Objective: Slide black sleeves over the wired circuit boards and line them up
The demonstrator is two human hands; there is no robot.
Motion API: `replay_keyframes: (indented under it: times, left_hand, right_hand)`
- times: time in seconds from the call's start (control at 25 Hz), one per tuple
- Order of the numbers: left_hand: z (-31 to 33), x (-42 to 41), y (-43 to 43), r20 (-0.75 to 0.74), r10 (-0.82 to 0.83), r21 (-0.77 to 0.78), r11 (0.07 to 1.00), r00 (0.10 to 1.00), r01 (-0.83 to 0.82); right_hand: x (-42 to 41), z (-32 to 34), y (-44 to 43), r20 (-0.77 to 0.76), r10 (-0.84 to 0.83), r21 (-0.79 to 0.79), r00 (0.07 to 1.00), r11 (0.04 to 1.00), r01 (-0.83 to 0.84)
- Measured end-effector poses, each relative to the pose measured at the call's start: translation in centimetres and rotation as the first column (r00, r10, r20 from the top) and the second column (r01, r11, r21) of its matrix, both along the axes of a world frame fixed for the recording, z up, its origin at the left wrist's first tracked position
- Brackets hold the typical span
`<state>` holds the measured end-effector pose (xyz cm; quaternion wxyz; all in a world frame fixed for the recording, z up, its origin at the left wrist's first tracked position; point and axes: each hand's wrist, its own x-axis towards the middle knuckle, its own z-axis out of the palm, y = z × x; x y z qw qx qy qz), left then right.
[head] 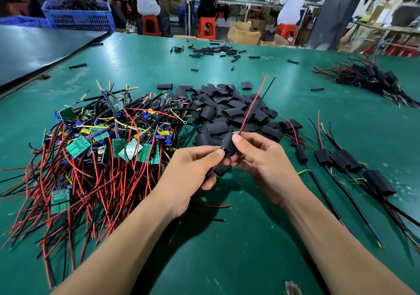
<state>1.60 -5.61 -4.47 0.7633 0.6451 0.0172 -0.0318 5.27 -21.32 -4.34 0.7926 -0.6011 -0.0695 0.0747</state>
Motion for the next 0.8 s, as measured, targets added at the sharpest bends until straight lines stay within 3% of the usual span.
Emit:
replay_keyframes:
  times: [0.16, 0.32, 0.6, 0.8]
  left_hand:
    - [-0.3, 0.08, -0.15, 0.121, 0.116, 0.118, 0.984, 0.986, -0.13]
    - [-0.22, 0.3, -0.01, 0.03, 0.085, -0.019, 0.996, 0.996, -0.085]
    - [-0.32, 0.29, 0.16, 0.04, 0.026, -0.061, 0.998, 0.999, -0.024]
    - [-0.06, 0.3, 0.36, 0.045, 0.029, -0.041, 0.999, 0.999, -0.027]
  right_hand:
    - [-0.05, 0.33, 0.4, -0.045, 0.023, 0.059, 0.999, 0.998, -0.02]
    - [0.08, 0.58, 0.29, -0.085, 0.054, 0.149, 0.995, 0.988, -0.041]
    - [0.01, 0.14, 0.33, 0.121, 0.048, 0.078, 0.991, 0.995, -0.058]
    - [0.08, 0.24, -0.13, 0.164, 0.089, 0.005, 0.982, 0.996, -0.091]
